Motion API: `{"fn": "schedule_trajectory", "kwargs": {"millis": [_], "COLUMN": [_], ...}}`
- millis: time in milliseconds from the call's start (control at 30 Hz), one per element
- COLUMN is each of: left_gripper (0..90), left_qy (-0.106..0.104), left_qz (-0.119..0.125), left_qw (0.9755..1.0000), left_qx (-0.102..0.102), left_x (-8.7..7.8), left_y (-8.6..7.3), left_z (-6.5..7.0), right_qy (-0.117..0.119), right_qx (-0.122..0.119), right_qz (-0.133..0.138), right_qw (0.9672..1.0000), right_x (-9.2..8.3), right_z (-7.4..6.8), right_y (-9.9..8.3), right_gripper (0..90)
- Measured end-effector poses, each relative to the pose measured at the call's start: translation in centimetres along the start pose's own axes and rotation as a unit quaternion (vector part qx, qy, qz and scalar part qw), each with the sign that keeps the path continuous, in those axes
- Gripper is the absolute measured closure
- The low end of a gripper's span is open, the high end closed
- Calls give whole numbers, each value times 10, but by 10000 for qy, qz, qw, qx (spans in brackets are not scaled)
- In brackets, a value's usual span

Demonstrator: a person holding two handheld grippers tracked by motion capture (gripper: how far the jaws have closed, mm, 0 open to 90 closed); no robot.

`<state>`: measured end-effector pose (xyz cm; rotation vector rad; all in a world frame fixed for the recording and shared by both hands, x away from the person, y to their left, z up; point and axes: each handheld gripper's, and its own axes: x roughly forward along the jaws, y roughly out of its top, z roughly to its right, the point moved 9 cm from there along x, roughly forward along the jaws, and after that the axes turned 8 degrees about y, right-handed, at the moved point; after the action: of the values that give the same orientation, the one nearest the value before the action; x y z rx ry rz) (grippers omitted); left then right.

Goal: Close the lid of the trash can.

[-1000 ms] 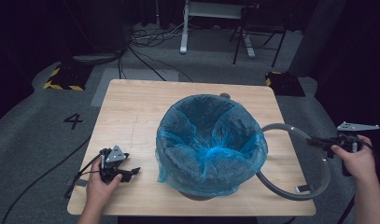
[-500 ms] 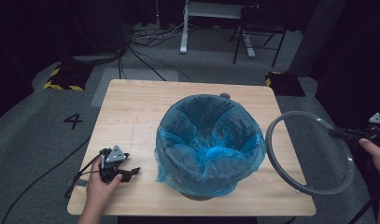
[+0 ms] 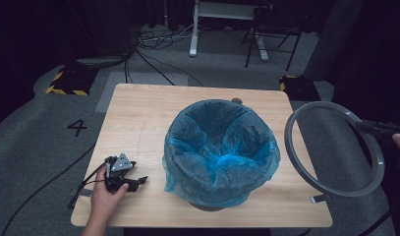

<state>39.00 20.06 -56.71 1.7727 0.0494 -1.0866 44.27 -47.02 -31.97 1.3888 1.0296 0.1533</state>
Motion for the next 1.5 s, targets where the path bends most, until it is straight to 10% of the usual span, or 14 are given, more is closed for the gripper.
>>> {"fn": "schedule_trajectory", "kwargs": {"millis": [767, 1500], "left_gripper": [250, 250], "left_qy": [0, -3], "left_qz": [0, 2], "left_qw": [10000, 10000], "left_qx": [0, -1], "left_x": [0, 0], "left_y": [0, 0], "left_z": [0, 0], "right_qy": [-53, 480], "right_qx": [-25, -397], "right_qz": [28, -185], "right_qw": [10000, 9979], "right_x": [6, 51], "right_z": [-28, -82], "right_y": [55, 96], "right_gripper": [796, 796]}}
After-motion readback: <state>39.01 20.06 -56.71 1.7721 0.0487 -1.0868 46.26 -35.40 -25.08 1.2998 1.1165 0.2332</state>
